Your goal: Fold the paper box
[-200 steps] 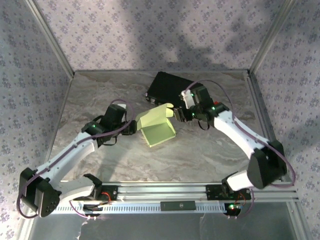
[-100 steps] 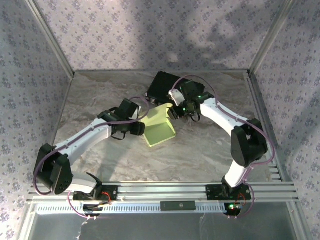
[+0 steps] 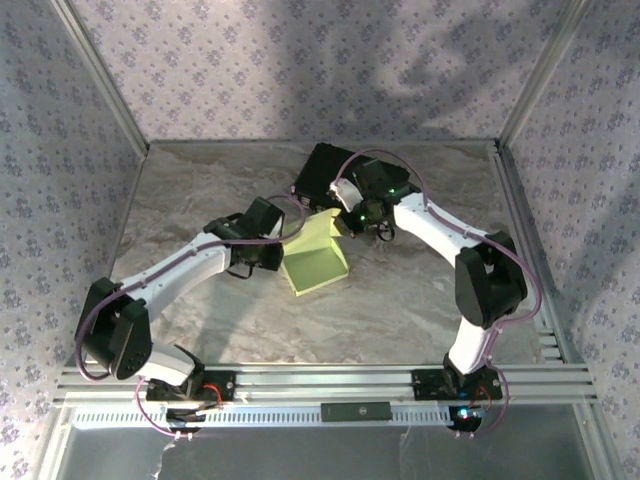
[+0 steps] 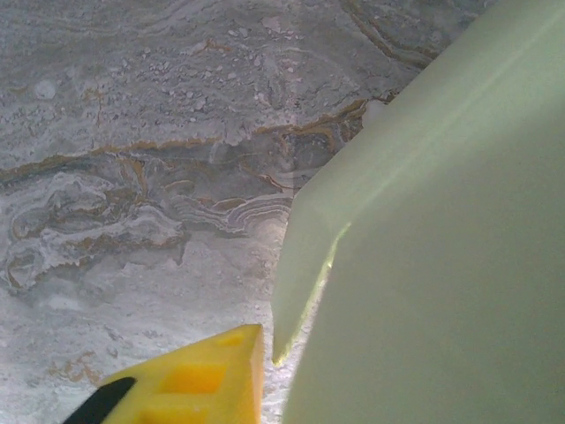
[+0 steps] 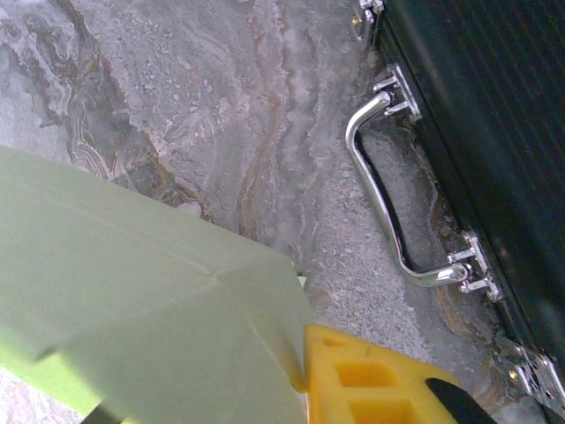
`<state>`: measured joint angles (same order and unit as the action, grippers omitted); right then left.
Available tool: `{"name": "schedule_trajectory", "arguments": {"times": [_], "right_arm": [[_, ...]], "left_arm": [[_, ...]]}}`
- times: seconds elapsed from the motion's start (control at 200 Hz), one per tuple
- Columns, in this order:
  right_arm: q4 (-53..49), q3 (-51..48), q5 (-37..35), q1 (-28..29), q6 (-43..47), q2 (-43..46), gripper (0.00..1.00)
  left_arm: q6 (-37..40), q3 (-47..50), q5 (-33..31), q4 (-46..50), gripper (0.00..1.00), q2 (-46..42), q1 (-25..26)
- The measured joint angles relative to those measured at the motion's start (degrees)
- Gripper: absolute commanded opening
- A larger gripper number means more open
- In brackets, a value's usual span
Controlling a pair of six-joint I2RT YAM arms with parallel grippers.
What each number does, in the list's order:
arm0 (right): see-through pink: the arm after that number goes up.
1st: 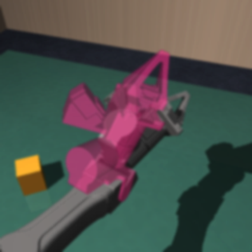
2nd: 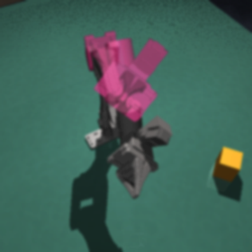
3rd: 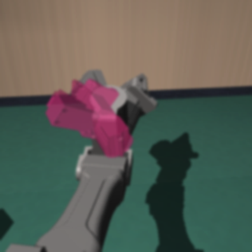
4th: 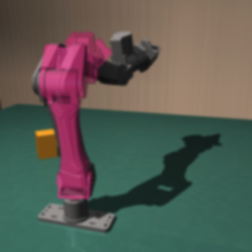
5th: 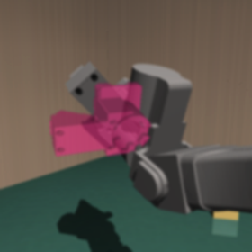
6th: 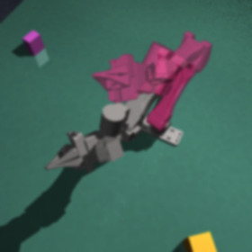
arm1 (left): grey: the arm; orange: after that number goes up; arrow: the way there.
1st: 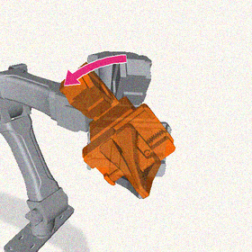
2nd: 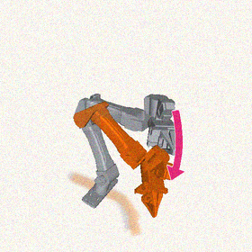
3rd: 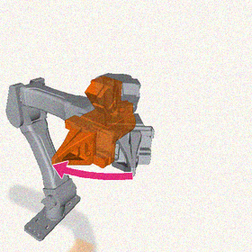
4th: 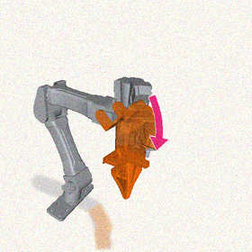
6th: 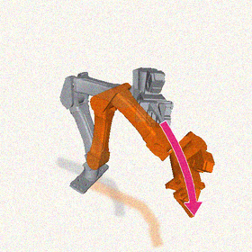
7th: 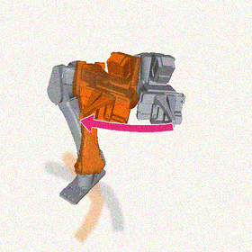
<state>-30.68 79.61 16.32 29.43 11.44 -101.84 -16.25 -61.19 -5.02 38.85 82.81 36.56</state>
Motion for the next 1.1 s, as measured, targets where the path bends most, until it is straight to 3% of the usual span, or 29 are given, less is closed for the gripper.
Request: {"name": "schedule_trajectory", "arguments": {"times": [0.205, 0.595, 0.84, 1.099], "right_arm": [[0.4, 0.0, -1.1, 1.5, -1.0, -0.4, 0.00], [12.0, -10.2, -13.7, 7.9, -15.8, 5.5, 0.00], [19.5, -16.4, -23.3, 13.8, -26.8, 8.5, 0.00], [25.4, -20.1, -32.5, 18.5, -32.5, 8.7, 0.00]], "left_arm": [[-0.5, -1.4, -1.3, -0.4, 0.00, 1.6, 0.3], [-6.8, 1.7, -11.4, -5.4, 0.00, 0.2, 3.4], [-12.3, 9.8, -12.0, -15.0, 0.00, -4.5, 3.6], [-16.5, 17.5, -11.9, -24.3, 0.00, -7.5, 3.6]]}}
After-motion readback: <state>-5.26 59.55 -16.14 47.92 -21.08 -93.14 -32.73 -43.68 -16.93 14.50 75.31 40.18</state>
